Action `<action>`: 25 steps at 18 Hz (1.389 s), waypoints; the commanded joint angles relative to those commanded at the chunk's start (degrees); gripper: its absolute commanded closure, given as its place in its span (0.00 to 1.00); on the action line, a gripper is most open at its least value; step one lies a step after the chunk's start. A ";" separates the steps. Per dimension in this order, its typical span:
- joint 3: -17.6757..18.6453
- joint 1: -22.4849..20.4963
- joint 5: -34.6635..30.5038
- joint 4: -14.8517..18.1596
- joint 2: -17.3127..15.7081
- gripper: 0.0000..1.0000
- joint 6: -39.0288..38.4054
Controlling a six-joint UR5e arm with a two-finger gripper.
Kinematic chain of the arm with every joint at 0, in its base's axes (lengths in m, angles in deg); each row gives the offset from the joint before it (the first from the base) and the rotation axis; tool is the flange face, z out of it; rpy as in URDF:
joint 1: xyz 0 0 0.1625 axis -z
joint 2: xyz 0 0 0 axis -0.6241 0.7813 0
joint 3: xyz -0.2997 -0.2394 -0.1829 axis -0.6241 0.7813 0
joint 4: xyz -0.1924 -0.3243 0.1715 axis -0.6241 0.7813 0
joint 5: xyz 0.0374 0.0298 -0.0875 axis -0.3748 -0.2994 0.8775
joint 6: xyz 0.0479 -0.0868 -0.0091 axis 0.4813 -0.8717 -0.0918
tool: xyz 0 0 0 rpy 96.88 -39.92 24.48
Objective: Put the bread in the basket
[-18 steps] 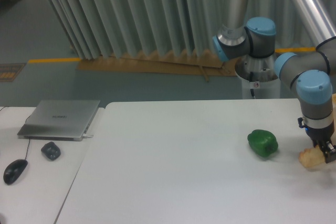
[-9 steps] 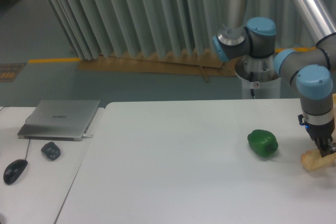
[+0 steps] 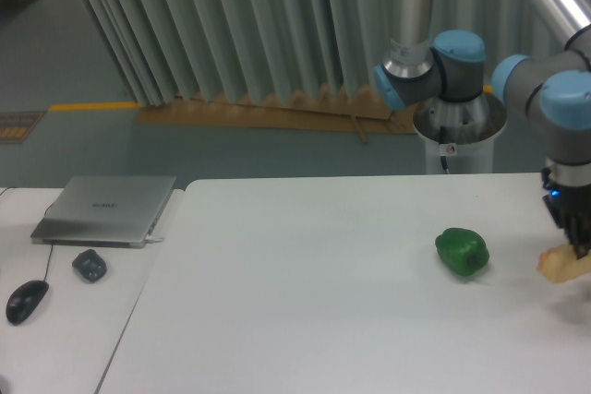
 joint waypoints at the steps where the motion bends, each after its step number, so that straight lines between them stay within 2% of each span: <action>1: -0.26 -0.88 0.00 0.61 -0.18 0.96 2.11; 7: -1.58 -7.65 0.00 4.83 -2.55 0.96 14.33; 11: -1.06 -13.97 0.00 4.57 -2.29 0.95 25.13; 14: -0.62 -16.97 -0.26 4.22 -2.03 0.94 34.63; 16: 0.26 -17.41 -0.61 4.04 -1.94 0.93 37.11; 20: 2.10 -15.22 -4.39 4.04 -1.94 0.91 36.94; 25: 4.13 -14.08 -5.18 4.22 -2.38 0.89 37.12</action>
